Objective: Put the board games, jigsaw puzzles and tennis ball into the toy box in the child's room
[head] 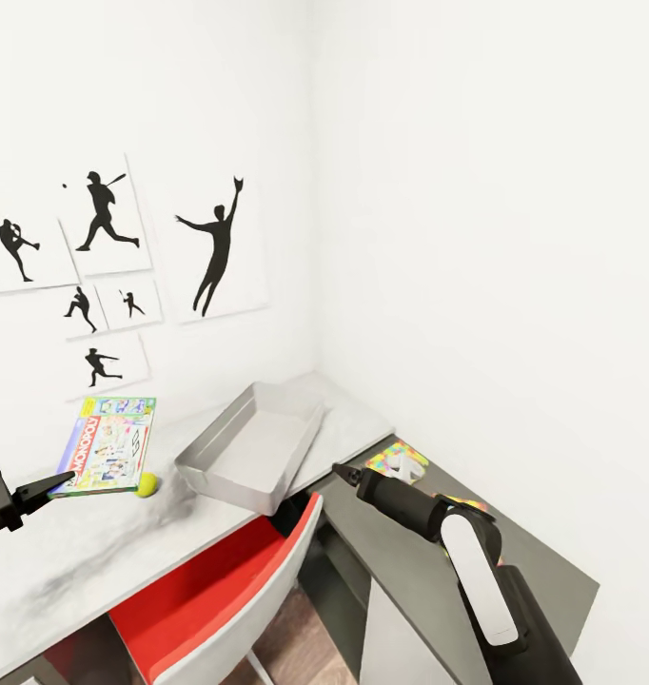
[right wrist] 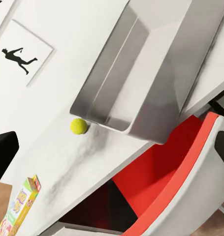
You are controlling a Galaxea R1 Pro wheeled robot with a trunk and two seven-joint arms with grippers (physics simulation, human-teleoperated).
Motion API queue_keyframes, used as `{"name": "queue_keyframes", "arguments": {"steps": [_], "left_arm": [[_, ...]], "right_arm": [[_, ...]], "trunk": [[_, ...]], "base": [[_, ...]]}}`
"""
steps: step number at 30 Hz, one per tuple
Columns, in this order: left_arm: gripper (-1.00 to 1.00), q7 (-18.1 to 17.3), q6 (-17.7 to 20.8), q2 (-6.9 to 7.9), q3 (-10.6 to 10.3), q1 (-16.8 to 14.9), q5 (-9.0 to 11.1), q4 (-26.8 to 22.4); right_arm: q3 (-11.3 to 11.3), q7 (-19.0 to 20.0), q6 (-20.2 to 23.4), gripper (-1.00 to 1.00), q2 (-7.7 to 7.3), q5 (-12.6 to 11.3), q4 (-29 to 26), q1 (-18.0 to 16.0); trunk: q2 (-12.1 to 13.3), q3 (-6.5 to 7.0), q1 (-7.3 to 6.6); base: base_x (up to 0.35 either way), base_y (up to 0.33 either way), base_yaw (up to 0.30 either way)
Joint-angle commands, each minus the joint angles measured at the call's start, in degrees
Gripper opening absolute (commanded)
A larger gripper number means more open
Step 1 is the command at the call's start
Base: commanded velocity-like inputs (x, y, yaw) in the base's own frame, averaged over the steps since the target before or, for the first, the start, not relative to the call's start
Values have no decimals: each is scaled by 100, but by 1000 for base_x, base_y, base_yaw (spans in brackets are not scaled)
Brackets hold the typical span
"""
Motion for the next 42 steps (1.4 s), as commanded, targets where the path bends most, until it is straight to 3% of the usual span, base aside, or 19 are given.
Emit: {"name": "queue_keyframes", "arguments": {"steps": [1, 15, 42], "left_arm": [[-100, -16, 50, 1, 2, -5, 11, 2], [-100, -21, 47, 1, -4, -5, 11, 2], [-100, -162, 38, 1, -7, -2, 4, 2]], "right_arm": [[-9, 14, 27, 100, -2, 9, -2, -6], [-9, 13, 27, 100, -4, 3, 1, -6], [-11, 21, 27, 100, -4, 2, 1, -6]], "trunk": [[-14, -14, 4], [-14, -14, 4], [-14, -14, 4]], "base": [[39, 84, 0], [72, 99, 0], [185, 90, 0]]}}
